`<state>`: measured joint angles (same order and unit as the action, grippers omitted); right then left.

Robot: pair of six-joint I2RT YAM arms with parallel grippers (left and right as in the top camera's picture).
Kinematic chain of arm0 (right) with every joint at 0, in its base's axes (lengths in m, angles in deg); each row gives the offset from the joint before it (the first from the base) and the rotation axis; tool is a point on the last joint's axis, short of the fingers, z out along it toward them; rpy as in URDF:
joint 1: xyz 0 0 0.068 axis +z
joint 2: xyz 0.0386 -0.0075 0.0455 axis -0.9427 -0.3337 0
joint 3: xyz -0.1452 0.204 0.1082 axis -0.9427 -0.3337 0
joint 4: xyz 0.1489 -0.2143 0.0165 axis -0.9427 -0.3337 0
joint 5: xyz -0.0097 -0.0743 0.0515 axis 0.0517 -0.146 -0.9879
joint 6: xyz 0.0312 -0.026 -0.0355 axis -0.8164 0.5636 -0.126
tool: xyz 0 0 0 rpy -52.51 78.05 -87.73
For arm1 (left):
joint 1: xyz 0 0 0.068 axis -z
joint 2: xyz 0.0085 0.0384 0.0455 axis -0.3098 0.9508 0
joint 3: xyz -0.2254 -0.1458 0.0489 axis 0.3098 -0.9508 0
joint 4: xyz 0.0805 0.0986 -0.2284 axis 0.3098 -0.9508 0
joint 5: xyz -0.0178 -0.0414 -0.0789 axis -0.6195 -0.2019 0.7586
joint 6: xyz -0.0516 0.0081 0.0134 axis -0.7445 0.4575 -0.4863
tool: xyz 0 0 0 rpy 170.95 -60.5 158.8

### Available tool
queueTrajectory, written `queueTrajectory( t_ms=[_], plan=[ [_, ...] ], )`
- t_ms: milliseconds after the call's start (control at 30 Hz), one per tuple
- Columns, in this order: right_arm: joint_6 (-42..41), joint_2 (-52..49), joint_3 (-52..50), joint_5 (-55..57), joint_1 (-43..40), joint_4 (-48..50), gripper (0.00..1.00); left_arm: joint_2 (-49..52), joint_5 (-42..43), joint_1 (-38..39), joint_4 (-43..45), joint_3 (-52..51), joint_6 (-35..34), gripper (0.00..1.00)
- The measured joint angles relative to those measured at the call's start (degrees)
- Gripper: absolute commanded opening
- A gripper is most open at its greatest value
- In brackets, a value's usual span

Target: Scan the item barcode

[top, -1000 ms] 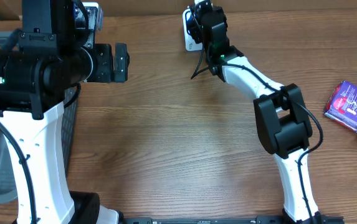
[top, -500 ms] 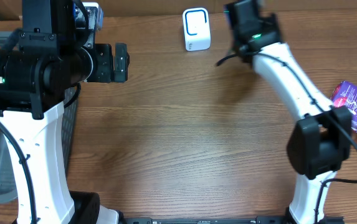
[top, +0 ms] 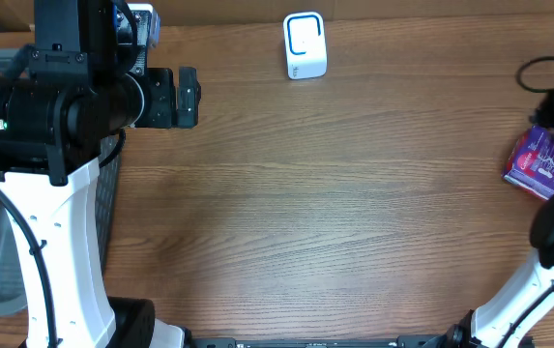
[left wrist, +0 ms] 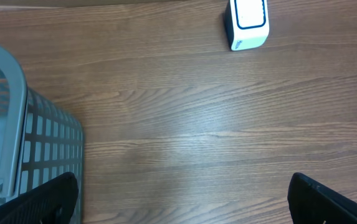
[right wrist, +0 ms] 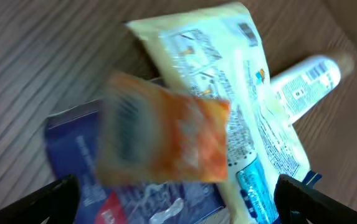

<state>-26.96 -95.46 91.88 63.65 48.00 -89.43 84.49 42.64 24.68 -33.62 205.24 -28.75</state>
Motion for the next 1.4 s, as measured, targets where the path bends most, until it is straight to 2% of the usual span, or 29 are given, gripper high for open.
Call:
queueTrajectory(
  t_ms=[167,233,367,500,633,733,833,967,1100,1233,1400],
  plan=[
    [-1.42,3.34,3.58,-4.28,-1.81,0.07,1.0,0.0,-0.02,0.0,6.84,0.0,0.0,1.0],
    [-1.66,6.73,9.38,-5.95,-1.44,1.84,1.0,0.0,-0.04,0.0,9.64,0.0,0.02,1.0],
    [-2.03,16.72,23.12,-10.62,0.63,12.04,1.0,0.11,-1.92,0.0,23.78,-0.02,0.48,1.0],
    [-2.14,28.74,31.36,-14.08,3.72,24.09,1.0,0.26,-12.44,0.0,41.11,0.02,3.56,1.0],
    [-2.14,40.13,31.47,-16.31,3.67,24.04,1.0,-0.48,-25.79,0.0,42.62,-0.09,8.87,1.0],
    [-1.22,45.92,22.27,-19.3,4.22,29.0,1.0,-2.82,-30.18,0.0,44.72,-2.34,10.95,1.0],
    [1.66,50.71,7.06,-21.05,7.3,32.11,1.0,-8.83,-30.29,0.0,44.68,-7.85,12.02,1.0],
    [6.21,57.11,-16.04,-22.64,14.56,37.77,1.0,-25.07,-29.4,0.0,50.84,-24.33,12.72,1.0],
    [6.99,64.39,-30.75,-23.76,17.46,44.48,1.0,-40.72,-29.0,0.0,59.65,-39.34,13.51,1.0],
    [6.47,73.16,-38.73,-23.8,17.46,53.18,1.0,-55.69,-28.09,0.0,69.7,-53.88,13.73,1.0],
    [6.58,79.89,-41.53,-23.74,17.46,55.12,1.0,-70.18,-24.24,-0.02,75.8,-67.45,13.75,1.0]
  ],
)
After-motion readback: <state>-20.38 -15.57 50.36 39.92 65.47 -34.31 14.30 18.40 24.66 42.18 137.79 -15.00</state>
